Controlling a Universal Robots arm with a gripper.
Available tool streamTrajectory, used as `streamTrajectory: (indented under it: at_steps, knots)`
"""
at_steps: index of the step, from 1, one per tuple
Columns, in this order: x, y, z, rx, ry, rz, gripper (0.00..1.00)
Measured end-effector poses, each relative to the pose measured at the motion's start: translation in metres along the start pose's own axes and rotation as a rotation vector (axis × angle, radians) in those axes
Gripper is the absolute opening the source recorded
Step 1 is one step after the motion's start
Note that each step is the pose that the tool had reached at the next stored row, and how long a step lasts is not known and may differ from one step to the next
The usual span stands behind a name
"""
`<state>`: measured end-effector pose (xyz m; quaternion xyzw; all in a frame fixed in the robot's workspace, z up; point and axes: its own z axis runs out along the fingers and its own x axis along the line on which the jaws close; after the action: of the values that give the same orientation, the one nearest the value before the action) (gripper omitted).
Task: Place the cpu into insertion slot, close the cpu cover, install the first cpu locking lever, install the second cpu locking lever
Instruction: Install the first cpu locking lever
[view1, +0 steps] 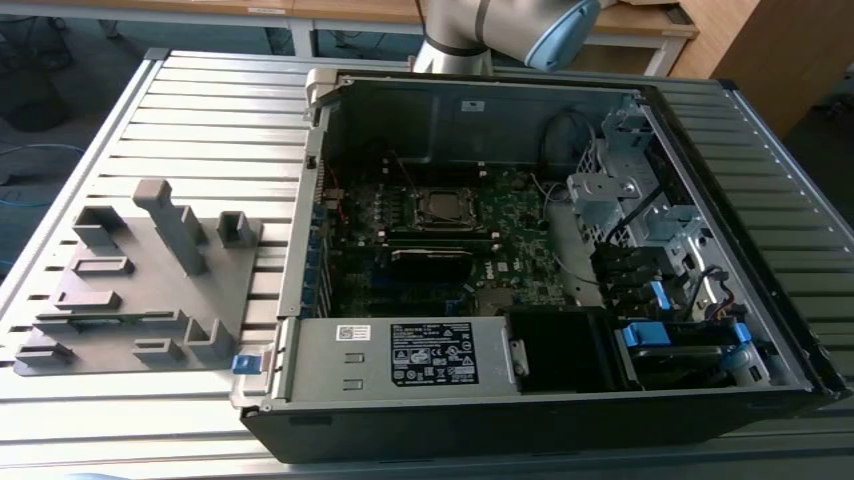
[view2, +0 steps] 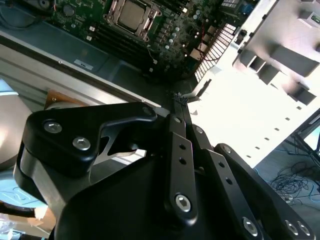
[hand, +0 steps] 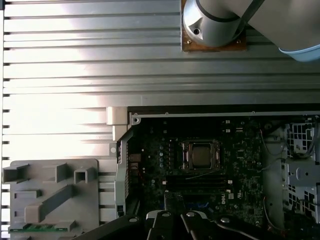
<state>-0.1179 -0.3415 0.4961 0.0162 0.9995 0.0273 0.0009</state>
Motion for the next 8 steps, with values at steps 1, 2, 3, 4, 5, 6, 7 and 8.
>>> streamTrajectory:
  at_steps: [1,2,3,4,5,6,7,8]
  knots:
    - [0.0,0.0,0.0,0.0,0.0,0.0,0.11]
    - [0.0,0.0,0.0,0.0,0.0,0.0,0.11]
    - [0.0,0.0,0.0,0.0,0.0,0.0,0.11]
    - [0.0,0.0,0.0,0.0,0.0,0.0,0.11]
    - [0.0,0.0,0.0,0.0,0.0,0.0,0.11]
    - [0.0,0.0,0.0,0.0,0.0,0.0,0.11]
    - [0.0,0.0,0.0,-0.0001,0.0,0.0,0.11]
    - [0.0,0.0,0.0,-0.0001,0.0,0.0,0.11]
